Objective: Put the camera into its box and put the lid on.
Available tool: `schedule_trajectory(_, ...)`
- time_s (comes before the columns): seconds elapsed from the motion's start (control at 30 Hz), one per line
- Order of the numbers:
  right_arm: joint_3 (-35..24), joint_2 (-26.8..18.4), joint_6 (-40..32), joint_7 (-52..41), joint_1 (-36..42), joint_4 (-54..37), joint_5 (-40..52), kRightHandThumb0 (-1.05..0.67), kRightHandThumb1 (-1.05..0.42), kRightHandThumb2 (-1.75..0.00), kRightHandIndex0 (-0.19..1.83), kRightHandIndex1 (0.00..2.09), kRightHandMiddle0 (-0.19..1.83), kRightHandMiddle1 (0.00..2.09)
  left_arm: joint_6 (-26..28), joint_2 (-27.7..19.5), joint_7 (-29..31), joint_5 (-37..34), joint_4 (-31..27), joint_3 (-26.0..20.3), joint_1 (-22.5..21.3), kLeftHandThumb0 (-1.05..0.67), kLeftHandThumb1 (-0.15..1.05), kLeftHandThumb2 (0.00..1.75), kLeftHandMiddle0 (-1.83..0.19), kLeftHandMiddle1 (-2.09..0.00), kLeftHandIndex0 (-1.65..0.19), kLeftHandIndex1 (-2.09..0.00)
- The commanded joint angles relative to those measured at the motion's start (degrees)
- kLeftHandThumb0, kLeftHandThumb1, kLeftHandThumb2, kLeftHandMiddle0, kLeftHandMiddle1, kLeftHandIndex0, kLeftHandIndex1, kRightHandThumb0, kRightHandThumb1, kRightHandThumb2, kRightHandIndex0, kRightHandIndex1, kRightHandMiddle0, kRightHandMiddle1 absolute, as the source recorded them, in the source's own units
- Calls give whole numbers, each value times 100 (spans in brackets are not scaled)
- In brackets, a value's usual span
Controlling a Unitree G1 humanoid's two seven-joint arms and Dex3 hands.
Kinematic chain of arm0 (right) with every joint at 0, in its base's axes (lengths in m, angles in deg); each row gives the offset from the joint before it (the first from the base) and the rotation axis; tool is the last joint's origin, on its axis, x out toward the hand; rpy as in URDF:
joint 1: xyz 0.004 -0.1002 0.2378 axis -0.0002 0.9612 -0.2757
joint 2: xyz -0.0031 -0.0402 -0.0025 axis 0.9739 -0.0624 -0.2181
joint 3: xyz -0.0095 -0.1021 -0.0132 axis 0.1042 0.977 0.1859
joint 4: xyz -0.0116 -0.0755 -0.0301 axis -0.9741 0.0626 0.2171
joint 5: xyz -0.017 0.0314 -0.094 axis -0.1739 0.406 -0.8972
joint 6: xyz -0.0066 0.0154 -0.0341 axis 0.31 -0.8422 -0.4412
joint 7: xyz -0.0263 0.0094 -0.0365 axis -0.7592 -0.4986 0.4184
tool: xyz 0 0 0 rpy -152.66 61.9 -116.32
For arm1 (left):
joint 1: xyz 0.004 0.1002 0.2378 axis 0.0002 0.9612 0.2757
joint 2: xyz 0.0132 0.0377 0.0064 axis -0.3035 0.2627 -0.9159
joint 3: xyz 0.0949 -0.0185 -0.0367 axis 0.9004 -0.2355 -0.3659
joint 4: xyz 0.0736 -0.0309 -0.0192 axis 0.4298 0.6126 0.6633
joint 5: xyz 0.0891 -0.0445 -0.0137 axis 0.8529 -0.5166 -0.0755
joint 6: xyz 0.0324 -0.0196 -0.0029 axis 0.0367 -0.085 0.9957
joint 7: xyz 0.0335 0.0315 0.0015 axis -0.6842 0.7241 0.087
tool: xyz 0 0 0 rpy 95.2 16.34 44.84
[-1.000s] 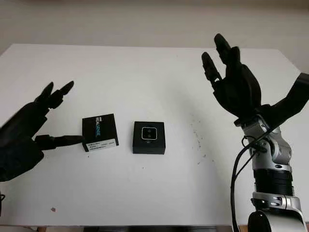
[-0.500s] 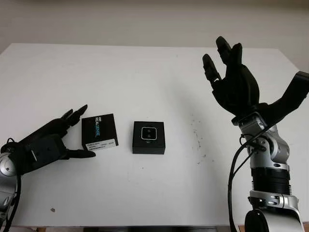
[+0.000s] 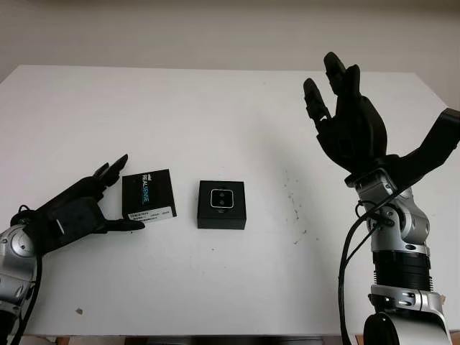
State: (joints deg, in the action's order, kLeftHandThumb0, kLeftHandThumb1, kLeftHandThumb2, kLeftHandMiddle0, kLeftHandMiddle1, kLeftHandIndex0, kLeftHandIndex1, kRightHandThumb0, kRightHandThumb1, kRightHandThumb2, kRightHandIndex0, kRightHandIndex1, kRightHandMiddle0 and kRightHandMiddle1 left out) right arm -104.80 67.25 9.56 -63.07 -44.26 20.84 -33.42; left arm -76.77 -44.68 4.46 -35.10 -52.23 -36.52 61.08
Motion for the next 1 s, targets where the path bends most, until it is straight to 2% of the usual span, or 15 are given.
schedule_trajectory(0.0,3,16,66,49,47,-65,-54,-73,-105,-52,-19,0,-18,1,-73,67,-82,-45,163,-11,-68,-88,92,4,17,-5,19,0)
schedule_trajectory(0.3,-26,26,-29,157,93,-114,-31,-71,-105,-49,-19,0,-19,0,-753,85,-256,-67,600,63,-277,-79,87,4,11,-7,13,-5)
schedule_trajectory(0.63,-90,29,-220,260,118,-213,130,-70,-105,-48,-19,0,-19,0,-928,-33,4,100,536,208,-324,-59,80,4,3,-7,4,-8)
schedule_trajectory(0.97,-20,-42,-251,199,127,-204,16,-70,-105,-50,-19,0,-19,0,-1203,30,249,168,326,432,-459,-59,82,6,2,-6,2,-6)
